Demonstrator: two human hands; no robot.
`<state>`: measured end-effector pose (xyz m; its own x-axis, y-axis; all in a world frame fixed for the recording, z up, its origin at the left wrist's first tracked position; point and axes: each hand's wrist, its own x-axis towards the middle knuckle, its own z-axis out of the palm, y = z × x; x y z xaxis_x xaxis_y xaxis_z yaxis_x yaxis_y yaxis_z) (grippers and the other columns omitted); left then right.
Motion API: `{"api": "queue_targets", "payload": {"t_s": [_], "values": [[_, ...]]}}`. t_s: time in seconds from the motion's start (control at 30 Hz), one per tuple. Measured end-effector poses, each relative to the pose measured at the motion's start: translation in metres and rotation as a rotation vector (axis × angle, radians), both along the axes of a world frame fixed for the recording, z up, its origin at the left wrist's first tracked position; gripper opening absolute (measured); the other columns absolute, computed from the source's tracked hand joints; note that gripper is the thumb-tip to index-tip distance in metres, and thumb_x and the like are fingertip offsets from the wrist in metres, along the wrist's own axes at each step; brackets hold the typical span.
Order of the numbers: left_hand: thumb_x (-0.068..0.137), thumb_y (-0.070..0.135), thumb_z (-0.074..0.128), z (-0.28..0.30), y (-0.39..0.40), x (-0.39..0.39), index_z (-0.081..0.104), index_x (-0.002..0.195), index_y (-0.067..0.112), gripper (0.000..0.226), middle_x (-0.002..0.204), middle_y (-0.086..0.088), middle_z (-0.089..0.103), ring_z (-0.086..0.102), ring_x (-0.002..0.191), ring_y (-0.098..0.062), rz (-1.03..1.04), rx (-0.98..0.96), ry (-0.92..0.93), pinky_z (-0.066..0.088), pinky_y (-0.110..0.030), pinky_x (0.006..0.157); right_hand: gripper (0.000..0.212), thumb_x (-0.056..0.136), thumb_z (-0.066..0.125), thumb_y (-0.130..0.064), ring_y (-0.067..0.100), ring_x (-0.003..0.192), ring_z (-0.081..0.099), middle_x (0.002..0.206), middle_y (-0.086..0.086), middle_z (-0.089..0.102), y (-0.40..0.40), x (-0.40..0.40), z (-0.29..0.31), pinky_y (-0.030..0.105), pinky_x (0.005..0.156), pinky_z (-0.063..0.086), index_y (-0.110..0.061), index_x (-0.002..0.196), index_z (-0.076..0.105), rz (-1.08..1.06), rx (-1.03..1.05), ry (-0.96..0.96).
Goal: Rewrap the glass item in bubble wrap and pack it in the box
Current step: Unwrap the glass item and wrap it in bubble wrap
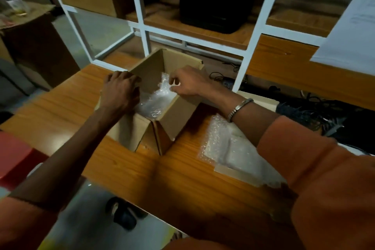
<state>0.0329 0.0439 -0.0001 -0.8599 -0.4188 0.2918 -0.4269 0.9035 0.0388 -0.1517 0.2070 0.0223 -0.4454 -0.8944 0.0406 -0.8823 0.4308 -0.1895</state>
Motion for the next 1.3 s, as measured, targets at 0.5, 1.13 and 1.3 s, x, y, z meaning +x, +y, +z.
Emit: {"api": "queue_targets", "payload": {"t_s": [0.5,1.13,1.3], "values": [[0.104,0.052,0.039,-0.026,-0.019,0.013,0.067,0.125,0.017,0.05,0.13,-0.013,0.068,0.062,0.116,-0.032,0.02,0.306,0.107,0.054,-0.056,0.098,0.016,0.093,0.077,-0.024,0.021,0.095,0.071,0.095,-0.005,0.073,-0.064,0.022,-0.019,0.037,0.08,0.058,-0.014,0.106,0.079,0.207,0.436,-0.218],[0.098,0.035,0.07,0.049,0.159,-0.072,0.064,0.138,0.022,0.042,0.13,0.005,0.075,0.073,0.117,-0.009,-0.611,1.41,0.113,0.059,-0.025,0.095,0.062,0.101,0.062,-0.046,0.033,0.116,0.072,0.133,0.014,0.071,0.195,-0.065,0.033,0.054,0.097,0.061,-0.011,0.15,0.049,-0.667,-1.111,-1.078],[0.098,0.047,0.074,0.012,0.207,-0.082,0.074,0.117,0.002,0.049,0.117,-0.026,0.075,0.073,0.105,-0.043,-0.417,1.557,0.154,0.058,-0.059,0.098,0.064,0.094,0.061,-0.071,0.011,0.077,0.057,0.097,-0.007,0.064,0.277,-0.031,0.008,0.028,0.059,0.047,-0.024,0.139,0.059,-0.84,-0.96,-0.93]]}}
